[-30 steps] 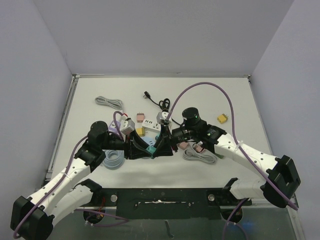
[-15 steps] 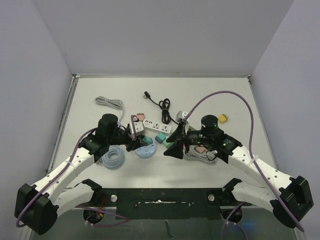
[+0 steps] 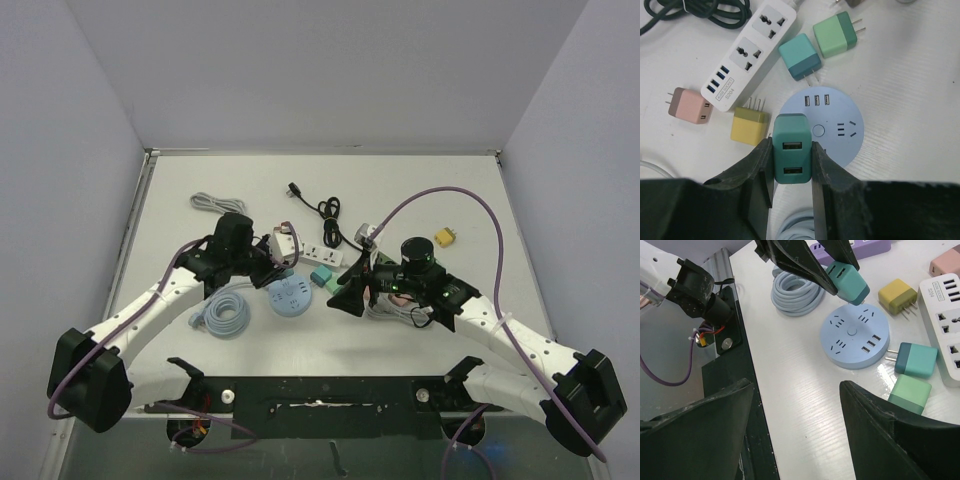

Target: Insert the plug

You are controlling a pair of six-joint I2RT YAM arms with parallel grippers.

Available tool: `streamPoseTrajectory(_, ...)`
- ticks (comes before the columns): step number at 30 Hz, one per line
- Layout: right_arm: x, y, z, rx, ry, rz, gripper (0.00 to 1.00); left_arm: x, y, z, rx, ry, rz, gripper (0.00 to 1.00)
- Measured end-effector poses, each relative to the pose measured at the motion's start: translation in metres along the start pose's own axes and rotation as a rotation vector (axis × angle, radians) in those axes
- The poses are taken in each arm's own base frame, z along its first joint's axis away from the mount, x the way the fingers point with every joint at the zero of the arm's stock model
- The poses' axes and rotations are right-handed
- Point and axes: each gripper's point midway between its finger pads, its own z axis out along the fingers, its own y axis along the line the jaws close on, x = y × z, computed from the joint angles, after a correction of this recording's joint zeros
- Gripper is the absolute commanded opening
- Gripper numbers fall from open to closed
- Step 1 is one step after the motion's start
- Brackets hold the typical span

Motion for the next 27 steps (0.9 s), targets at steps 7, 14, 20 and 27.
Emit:
streamPoseTrajectory(7, 0.006, -0.003, 0.001, 0.008, -0.002, 0.015, 0.7, 0.027, -0.002, 0.02, 0.063, 0.111, -0.038, 0.04)
streamPoseTrajectory(14, 0.011, -0.004, 0.002, 0.01, -0.009, 0.03, 0.7, 0.041, -0.005, 0.03, 0.096, 0.152, -0.06, 0.04)
streamPoseTrajectory(20, 0.013, -0.005, 0.002, 0.009, -0.012, 0.033, 0.7, 0.042, -0.003, 0.036, 0.097, 0.149, -0.053, 0.04)
streamPoseTrajectory(27, 0.015, -0.006, 0.003, 0.01, -0.012, 0.034, 0.7, 0.041, 0.004, 0.041, 0.078, 0.14, -0.04, 0.04)
